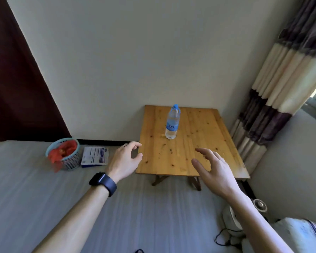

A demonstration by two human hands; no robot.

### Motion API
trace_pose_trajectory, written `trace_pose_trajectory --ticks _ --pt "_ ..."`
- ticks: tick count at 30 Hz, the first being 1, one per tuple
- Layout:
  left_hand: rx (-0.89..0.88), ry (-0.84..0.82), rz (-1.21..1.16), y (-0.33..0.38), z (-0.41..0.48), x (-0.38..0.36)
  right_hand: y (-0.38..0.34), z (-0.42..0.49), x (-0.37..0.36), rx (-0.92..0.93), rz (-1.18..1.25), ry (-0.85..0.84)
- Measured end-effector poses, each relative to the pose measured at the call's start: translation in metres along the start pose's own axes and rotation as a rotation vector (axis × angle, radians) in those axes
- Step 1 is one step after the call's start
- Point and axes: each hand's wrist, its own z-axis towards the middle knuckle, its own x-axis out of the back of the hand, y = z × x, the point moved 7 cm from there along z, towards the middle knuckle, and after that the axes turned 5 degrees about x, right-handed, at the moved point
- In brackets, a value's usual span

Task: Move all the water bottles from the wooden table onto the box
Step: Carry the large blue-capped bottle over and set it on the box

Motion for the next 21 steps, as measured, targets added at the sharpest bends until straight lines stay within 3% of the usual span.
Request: trace_pose_trajectory --ticks 10,21 --pt "-0.001 -0.229 -0.047 0.007 0.169 -0.081 0.076 0.143 -0.038 -0.175 0.024 -0.017" --pt "0.112 -0.356 0.047 -0.019 0.327 -0.165 0.166 0.307 -0.105 -0.269 0.125 -0.102"
